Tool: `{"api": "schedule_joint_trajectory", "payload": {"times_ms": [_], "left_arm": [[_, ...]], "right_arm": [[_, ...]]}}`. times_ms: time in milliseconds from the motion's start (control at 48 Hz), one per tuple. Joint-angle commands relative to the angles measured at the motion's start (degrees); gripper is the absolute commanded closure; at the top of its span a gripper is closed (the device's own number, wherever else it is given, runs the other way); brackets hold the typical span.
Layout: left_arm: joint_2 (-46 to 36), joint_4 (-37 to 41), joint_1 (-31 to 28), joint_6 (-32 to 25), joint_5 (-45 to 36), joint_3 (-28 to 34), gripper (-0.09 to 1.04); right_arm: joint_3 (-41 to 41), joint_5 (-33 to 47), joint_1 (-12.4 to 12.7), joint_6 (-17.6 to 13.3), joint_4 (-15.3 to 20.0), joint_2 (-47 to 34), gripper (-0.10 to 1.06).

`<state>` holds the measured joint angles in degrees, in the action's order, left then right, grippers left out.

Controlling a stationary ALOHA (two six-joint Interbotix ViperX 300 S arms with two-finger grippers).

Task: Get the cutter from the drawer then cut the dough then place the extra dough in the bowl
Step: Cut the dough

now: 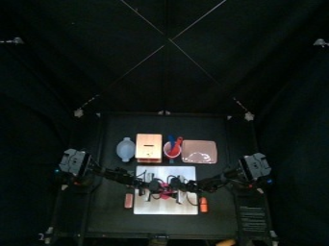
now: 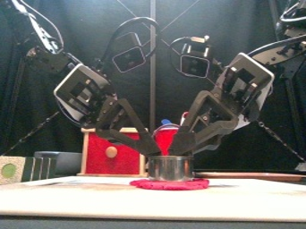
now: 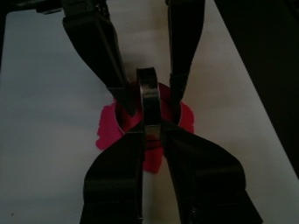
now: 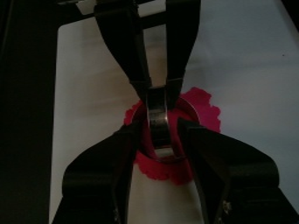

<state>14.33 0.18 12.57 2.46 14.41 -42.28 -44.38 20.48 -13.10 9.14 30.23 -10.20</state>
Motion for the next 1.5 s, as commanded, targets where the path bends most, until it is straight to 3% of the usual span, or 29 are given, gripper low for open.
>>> {"api": "schedule_joint_trajectory", "payload": {"times_ms": [21,333,625,1500], "left_arm": [[-0.79,0.18,0.0,0.53,-2.02,-0.7,0.35],[-2.37,0.53,-0.79,0.44,-1.23,0.26,0.32],[-2.55,0.35,-0.88,0.7,-1.14,0.62,0.18],[-8.7,0.97,-2.37,0.26,2.29,-0.53,0.18]], "right_arm": [[1.14,0.18,0.35,0.09,-0.35,1.23,0.18],[1.85,0.0,0.35,0.09,-0.88,1.76,0.18],[2.29,0.0,0.35,0.0,-1.67,1.76,0.18],[0.44,-0.09,0.62,0.0,-4.39,8.09,0.18]]}}
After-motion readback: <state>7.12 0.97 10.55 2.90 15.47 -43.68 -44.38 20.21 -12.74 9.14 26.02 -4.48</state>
